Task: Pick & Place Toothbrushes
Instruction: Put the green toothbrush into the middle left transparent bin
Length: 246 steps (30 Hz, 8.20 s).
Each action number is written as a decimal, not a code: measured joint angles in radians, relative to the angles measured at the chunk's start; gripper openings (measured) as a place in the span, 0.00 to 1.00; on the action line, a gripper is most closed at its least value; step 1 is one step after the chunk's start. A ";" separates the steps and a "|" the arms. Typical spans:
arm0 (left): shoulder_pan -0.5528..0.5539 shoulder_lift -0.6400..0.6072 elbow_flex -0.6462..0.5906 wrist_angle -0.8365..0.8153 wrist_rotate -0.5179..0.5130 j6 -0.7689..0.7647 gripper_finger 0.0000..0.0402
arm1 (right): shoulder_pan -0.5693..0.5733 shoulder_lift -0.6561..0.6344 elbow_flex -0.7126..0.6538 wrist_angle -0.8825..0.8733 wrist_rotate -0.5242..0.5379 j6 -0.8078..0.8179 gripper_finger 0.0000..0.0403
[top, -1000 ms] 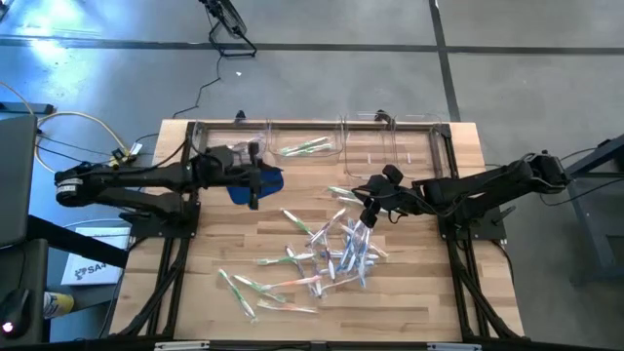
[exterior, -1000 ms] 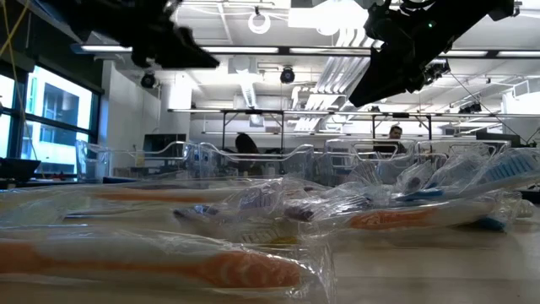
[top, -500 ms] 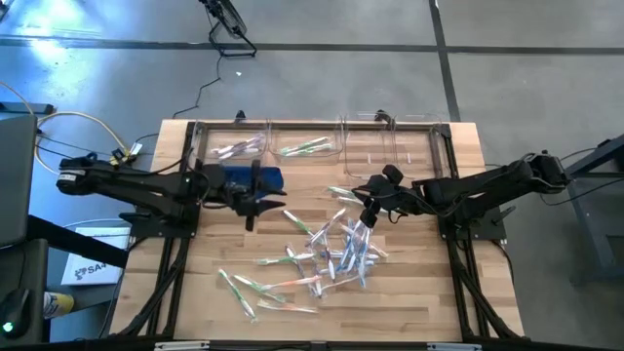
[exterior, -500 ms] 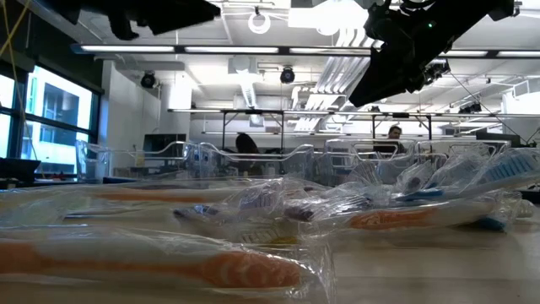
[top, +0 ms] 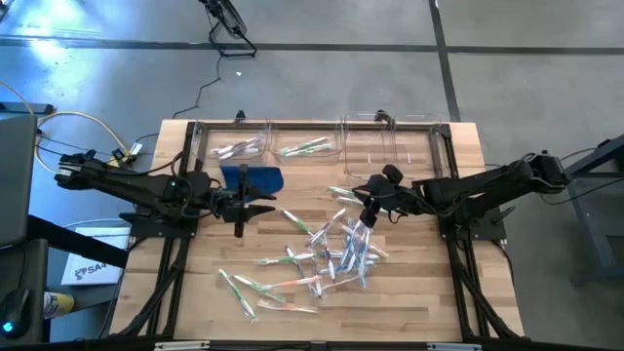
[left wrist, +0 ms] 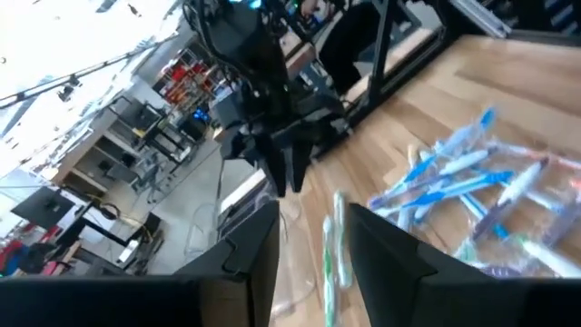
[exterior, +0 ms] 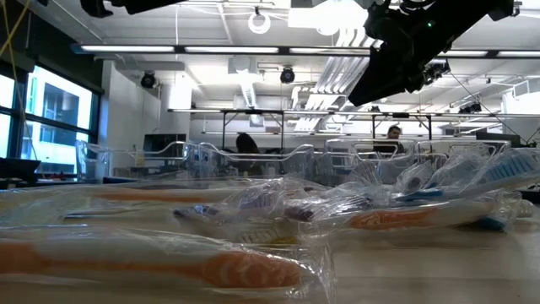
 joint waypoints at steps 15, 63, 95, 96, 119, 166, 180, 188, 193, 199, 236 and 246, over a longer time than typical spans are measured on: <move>0.000 0.004 0.000 -0.066 0.009 -0.026 0.31 | 0.000 0.000 0.000 0.000 -0.003 -0.030 0.28; 0.378 0.306 0.155 -0.494 0.419 0.261 0.31 | 0.000 0.000 -0.001 0.164 -0.324 -0.149 0.28; 0.459 0.795 0.369 -0.575 0.603 0.368 0.31 | 0.000 0.000 -0.001 0.144 -0.341 -0.138 0.28; 0.459 0.809 0.372 -0.572 0.603 0.368 0.31 | 0.000 0.000 -0.001 0.141 -0.341 -0.138 0.28; 0.459 0.989 0.374 -0.518 0.683 0.334 0.31 | 0.000 0.000 -0.001 0.122 -0.311 -0.138 0.28; 0.458 1.029 0.372 -0.432 0.716 0.265 0.06 | 0.000 0.000 -0.001 0.119 -0.288 -0.137 0.28; 0.458 0.991 0.370 -0.452 0.672 0.239 0.06 | 0.000 0.000 -0.001 0.118 -0.290 -0.138 0.28; 0.460 0.857 0.370 -0.546 0.420 0.273 0.06 | 0.000 0.000 -0.001 0.119 -0.289 -0.138 0.28; 0.460 0.781 0.370 -0.615 0.284 0.238 0.06 | 0.000 0.000 -0.001 0.119 -0.289 -0.138 0.28; 0.460 0.703 0.371 -0.724 0.163 0.190 0.06 | 0.000 0.000 -0.001 0.119 -0.289 -0.138 0.28; 0.674 0.490 0.372 -0.320 -0.058 -0.177 0.05 | 0.000 0.000 -0.001 0.127 -0.288 -0.157 0.28; 0.756 0.642 0.425 -0.309 0.083 -0.211 0.05 | 0.000 0.000 -0.001 0.127 -0.237 -0.158 0.28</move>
